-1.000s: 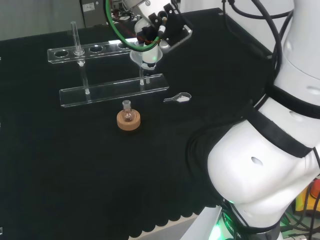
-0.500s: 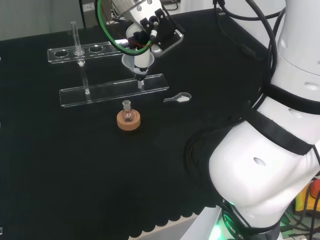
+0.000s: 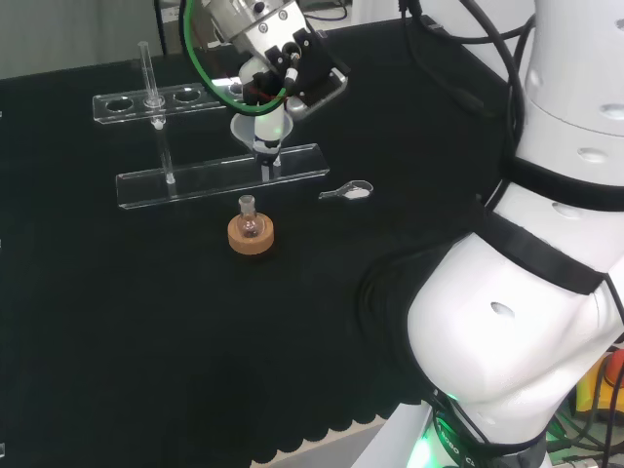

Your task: Place the funnel on the round-bottom flask.

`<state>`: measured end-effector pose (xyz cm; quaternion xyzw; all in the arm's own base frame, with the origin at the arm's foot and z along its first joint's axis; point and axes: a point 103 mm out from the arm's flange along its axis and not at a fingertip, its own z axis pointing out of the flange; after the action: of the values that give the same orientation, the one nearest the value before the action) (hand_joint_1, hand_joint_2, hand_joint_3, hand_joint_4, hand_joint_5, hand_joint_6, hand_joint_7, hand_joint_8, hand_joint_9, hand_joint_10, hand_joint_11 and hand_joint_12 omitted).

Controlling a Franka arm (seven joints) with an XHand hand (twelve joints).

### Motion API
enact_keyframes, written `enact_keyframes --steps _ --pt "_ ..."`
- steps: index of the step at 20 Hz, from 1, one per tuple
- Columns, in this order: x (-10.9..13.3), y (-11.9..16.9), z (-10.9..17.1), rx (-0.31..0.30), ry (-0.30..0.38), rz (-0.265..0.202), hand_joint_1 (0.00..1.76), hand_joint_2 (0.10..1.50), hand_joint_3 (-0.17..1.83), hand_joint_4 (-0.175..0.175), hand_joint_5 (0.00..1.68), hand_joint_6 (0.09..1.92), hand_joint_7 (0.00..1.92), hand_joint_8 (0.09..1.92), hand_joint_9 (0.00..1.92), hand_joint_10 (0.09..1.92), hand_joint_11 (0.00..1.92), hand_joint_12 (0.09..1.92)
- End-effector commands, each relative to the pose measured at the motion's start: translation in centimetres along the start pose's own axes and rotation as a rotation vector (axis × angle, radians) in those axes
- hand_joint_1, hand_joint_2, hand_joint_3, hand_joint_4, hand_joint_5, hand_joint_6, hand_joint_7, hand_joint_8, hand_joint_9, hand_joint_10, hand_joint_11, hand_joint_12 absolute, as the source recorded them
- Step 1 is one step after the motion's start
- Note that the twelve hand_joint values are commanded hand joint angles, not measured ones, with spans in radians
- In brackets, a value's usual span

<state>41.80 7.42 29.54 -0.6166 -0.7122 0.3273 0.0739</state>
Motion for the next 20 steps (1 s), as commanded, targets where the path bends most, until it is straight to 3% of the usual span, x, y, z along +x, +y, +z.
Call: enact_keyframes --steps 1,20 --pt "1.2 1.2 -0.3 -0.012 -0.002 -0.027 0.88 0.65 0.71 -0.020 0.50 1.11 0.18 0.73 0.45 0.67 0.17 1.39" --pt "2.9 3.4 0.0 0.013 -0.026 -0.050 0.88 0.65 0.72 -0.021 0.50 1.11 0.18 0.73 0.46 0.67 0.18 1.39"
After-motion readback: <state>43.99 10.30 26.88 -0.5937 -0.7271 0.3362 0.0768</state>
